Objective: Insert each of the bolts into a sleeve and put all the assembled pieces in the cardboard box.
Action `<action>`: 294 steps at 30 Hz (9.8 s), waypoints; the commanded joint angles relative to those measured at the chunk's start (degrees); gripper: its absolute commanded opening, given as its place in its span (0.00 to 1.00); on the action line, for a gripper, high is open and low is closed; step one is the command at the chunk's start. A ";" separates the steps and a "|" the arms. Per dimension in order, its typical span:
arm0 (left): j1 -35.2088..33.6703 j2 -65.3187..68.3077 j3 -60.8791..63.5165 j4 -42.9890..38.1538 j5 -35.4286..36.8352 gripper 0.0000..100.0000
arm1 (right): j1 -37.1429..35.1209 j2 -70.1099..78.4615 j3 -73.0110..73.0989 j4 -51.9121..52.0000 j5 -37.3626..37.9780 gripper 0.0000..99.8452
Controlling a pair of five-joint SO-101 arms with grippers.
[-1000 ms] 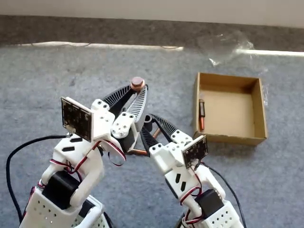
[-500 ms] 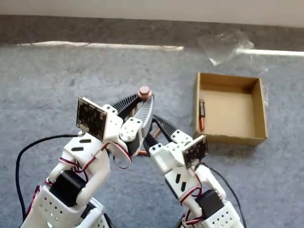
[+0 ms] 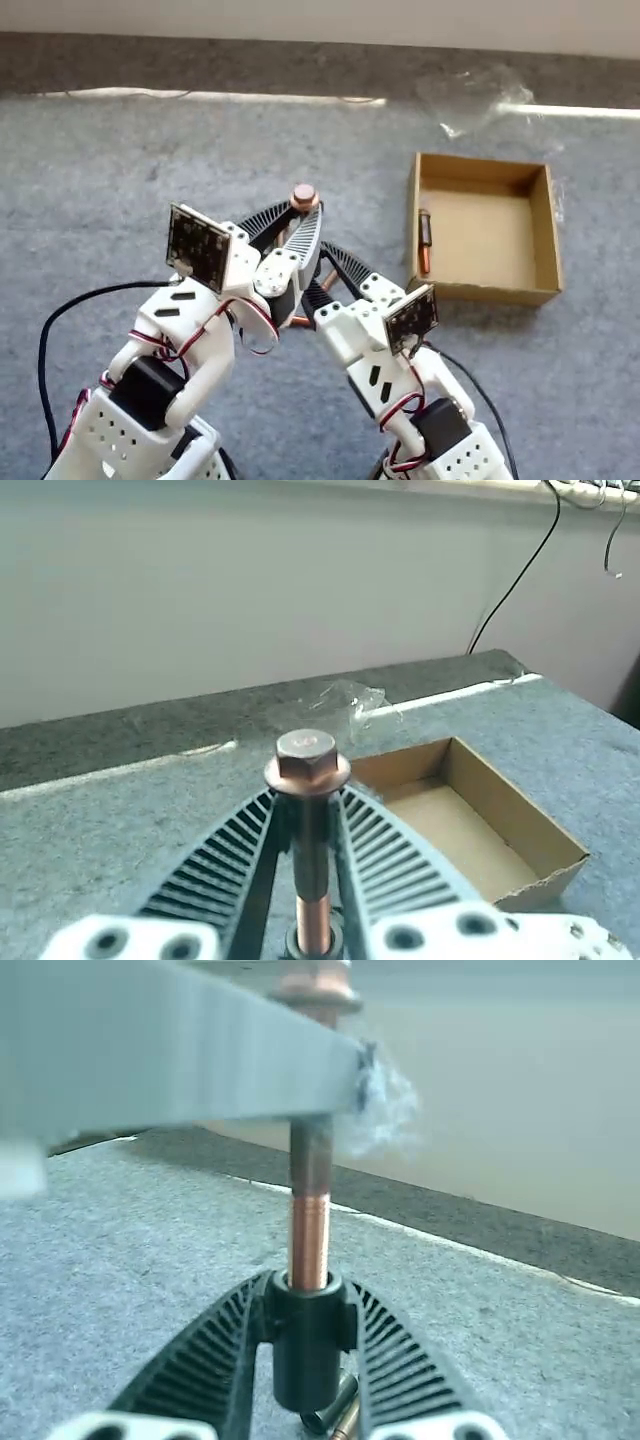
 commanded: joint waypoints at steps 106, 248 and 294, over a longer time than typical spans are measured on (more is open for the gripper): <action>-12.79 -12.79 3.91 1.32 -9.23 0.05 | 9.71 -0.75 6.46 -0.40 -0.26 0.01; -43.03 -28.97 37.76 2.81 -9.58 0.01 | -3.30 77.76 -58.07 37.41 37.63 0.14; -54.02 -28.97 38.11 2.73 -9.49 0.01 | -8.31 116.26 -85.93 39.96 36.04 0.14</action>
